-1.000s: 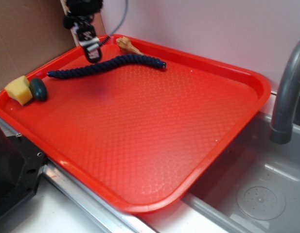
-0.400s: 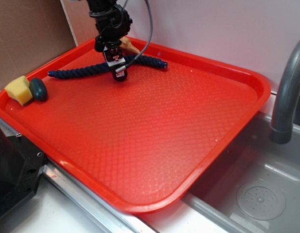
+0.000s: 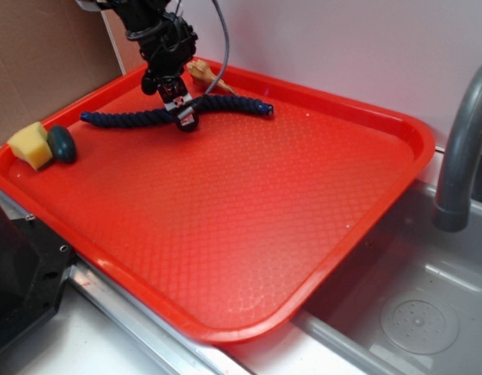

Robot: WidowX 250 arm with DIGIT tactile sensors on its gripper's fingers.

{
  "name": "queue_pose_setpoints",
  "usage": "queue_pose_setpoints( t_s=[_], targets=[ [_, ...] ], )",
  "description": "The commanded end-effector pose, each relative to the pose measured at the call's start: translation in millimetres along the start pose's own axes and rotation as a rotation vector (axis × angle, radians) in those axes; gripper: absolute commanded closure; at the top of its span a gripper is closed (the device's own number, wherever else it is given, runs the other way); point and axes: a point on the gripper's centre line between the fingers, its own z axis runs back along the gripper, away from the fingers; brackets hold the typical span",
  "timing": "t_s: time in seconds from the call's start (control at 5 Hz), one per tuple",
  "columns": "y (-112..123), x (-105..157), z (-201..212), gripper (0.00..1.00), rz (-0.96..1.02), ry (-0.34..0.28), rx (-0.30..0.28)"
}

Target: Grab the blue rope.

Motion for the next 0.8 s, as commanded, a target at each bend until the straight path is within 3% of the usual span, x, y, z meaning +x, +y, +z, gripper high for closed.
queue_pose_setpoints(
  t_s=[0.0, 0.2, 0.4, 0.6],
  targets=[
    [-64, 0, 59, 1.00, 0.010, 0.009, 0.033],
    [-109, 1, 105, 1.00, 0.116, 0.016, 0.092],
    [-134, 4, 154, 1.00, 0.254, 0.016, 0.134],
    [-133, -1, 206, 1.00, 0.504, 0.000, 0.148]
  ],
)
